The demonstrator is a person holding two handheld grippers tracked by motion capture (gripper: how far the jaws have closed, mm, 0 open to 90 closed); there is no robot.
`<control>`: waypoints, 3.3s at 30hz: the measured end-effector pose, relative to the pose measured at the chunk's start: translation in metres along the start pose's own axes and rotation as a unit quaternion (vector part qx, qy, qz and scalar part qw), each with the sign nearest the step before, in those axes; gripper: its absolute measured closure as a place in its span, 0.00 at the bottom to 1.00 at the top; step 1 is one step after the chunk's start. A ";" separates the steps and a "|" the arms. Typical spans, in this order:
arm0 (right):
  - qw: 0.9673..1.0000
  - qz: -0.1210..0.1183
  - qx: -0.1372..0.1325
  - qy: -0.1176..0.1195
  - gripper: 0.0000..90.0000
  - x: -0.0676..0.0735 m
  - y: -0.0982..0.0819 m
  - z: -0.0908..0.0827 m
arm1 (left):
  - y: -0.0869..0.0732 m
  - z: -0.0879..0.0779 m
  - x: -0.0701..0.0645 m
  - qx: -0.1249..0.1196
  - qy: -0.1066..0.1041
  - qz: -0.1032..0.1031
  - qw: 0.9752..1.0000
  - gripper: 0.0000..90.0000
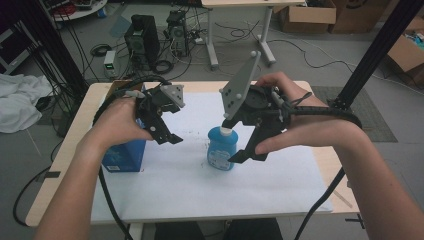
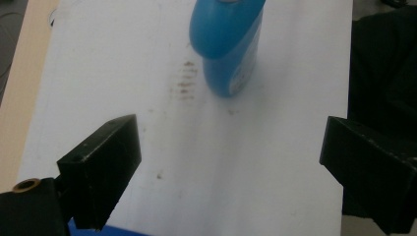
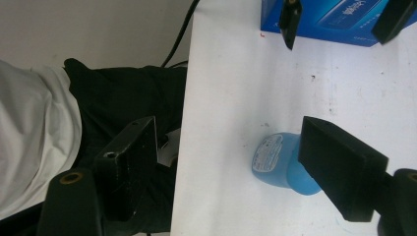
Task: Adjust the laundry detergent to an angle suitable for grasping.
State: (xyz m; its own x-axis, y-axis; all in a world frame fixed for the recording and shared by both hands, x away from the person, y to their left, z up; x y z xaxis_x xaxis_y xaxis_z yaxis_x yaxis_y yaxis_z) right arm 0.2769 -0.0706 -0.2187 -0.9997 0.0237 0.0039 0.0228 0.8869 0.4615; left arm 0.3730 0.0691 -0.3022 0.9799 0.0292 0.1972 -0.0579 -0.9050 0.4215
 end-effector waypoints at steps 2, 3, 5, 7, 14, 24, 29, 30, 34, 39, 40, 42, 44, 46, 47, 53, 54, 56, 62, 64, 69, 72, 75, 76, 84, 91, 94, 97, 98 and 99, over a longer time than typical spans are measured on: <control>1.000 -0.001 0.000 0.000 0.25 0.001 -0.001 0.000 | 0.004 0.006 0.000 -0.005 -0.002 0.001 1.000 0.09; 1.000 0.000 -0.001 0.001 0.25 0.001 -0.001 0.000 | 0.007 0.011 0.000 -0.009 -0.005 0.002 1.000 0.09; 1.000 0.000 0.000 0.001 0.25 0.001 -0.002 0.000 | 0.011 0.017 0.000 -0.017 -0.005 0.003 1.000 0.09; 1.000 -0.001 0.002 0.002 0.26 0.001 -0.003 0.001 | 0.013 0.020 0.000 -0.022 -0.007 0.000 1.000 0.08; 1.000 -0.003 -0.001 0.002 0.26 0.002 -0.004 0.000 | 0.021 0.039 0.003 -0.036 -0.010 0.000 0.999 0.08; 1.000 -0.003 -0.002 0.004 0.26 0.001 -0.009 0.000 | 0.030 0.067 0.007 -0.034 -0.010 0.002 0.999 0.06; 1.000 -0.001 -0.002 0.005 0.26 0.000 -0.012 0.000 | 0.035 0.078 0.009 -0.043 -0.013 -0.001 0.999 0.06; 1.000 -0.001 -0.003 0.005 0.26 0.000 -0.012 0.000 | 0.036 0.081 0.009 -0.043 -0.016 0.002 0.999 0.06; 1.000 -0.002 -0.002 0.006 0.26 0.000 -0.013 0.000 | 0.039 0.090 0.010 -0.042 -0.018 0.000 0.999 0.06; 1.000 -0.002 -0.001 0.007 0.26 0.000 -0.014 0.001 | 0.045 0.098 0.011 -0.050 -0.019 0.003 0.999 0.06; 1.000 -0.002 -0.001 0.007 0.26 0.000 -0.014 0.001 | 0.045 0.101 0.011 -0.050 -0.021 0.002 0.999 0.06; 1.000 -0.002 -0.002 0.007 0.26 0.000 -0.014 0.001 | 0.046 0.106 0.011 -0.049 -0.024 0.003 0.999 0.06; 1.000 0.000 -0.002 0.007 0.26 0.000 -0.015 0.001 | 0.046 0.110 0.011 -0.050 -0.026 0.003 0.998 0.06; 1.000 -0.001 -0.001 0.008 0.26 0.000 -0.015 0.002 | 0.045 0.115 0.011 -0.046 -0.027 0.005 0.999 0.06; 1.000 -0.001 0.000 0.007 0.26 0.000 -0.016 0.002 | 0.045 0.117 0.011 -0.045 -0.028 0.006 0.999 0.06; 1.000 -0.001 -0.002 0.008 0.26 0.000 -0.016 0.002 | 0.048 0.127 0.012 -0.051 -0.033 0.009 0.998 0.06; 1.000 -0.001 -0.001 0.007 0.26 0.000 -0.016 0.002 | 0.049 0.129 0.011 -0.052 -0.033 0.008 0.998 0.06; 1.000 -0.001 0.000 0.007 0.26 0.000 -0.016 0.002 | 0.048 0.132 0.010 -0.051 -0.037 0.008 0.998 0.06; 1.000 0.000 -0.001 0.007 0.26 -0.001 -0.017 0.002 | 0.051 0.136 0.009 -0.063 -0.042 0.012 0.997 0.11; 1.000 0.000 0.000 0.007 0.26 -0.002 -0.017 0.002 | 0.051 0.137 0.008 -0.068 -0.047 0.017 0.996 0.16; 1.000 -0.001 -0.002 0.008 0.26 -0.001 -0.017 0.002 | 0.050 0.139 0.008 -0.069 -0.052 0.020 0.996 0.28; 1.000 0.001 -0.002 0.008 0.26 -0.002 -0.018 0.002 | 0.050 0.140 0.007 -0.071 -0.056 0.022 0.996 0.30; 1.000 0.001 -0.001 0.009 0.26 -0.002 -0.020 0.003 | 0.051 0.140 0.007 -0.073 -0.059 0.025 0.995 0.31; 1.000 0.001 -0.001 0.009 0.26 -0.002 -0.020 0.003 | 0.051 0.140 0.007 -0.076 -0.060 0.024 0.995 0.31; 1.000 0.003 -0.003 0.009 0.26 -0.003 -0.021 0.003 | 0.051 0.137 0.004 -0.099 -0.078 0.024 0.992 0.41; 1.000 0.004 -0.003 0.009 0.26 -0.004 -0.021 0.003 | 0.055 0.134 0.001 -0.122 -0.097 0.027 0.987 0.45; 1.000 0.004 -0.005 0.009 0.26 -0.005 -0.022 0.003 | 0.056 0.135 0.001 -0.116 -0.089 0.032 0.989 0.45; 1.000 0.005 -0.005 0.009 0.26 -0.005 -0.022 0.003 | 0.056 0.135 0.001 -0.117 -0.086 0.031 0.989 0.45; 1.000 0.005 -0.005 0.009 0.26 -0.005 -0.022 0.003 | 0.056 0.135 0.001 -0.116 -0.087 0.032 0.989 0.45; 1.000 0.005 -0.004 0.009 0.26 -0.005 -0.022 0.003 | 0.057 0.135 0.000 -0.118 -0.085 0.030 0.989 0.45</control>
State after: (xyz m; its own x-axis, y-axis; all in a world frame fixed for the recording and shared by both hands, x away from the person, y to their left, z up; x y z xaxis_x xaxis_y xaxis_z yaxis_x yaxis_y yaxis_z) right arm 0.2813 -0.0892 -0.2315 -0.9994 0.0248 0.0242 0.0333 0.8824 0.4693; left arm 0.3959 -0.0394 -0.3974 0.9902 -0.1113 0.0841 -0.1394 -0.7785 0.6120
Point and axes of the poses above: each handheld gripper's, and its own axes: z roughly forward along the jaws, y roughly out of its top, x roughly to its left, the point moved 10 cm from there along z, roughly forward along the jaws, and after that the axes turned 9 degrees about z, right-handed, at the moved point
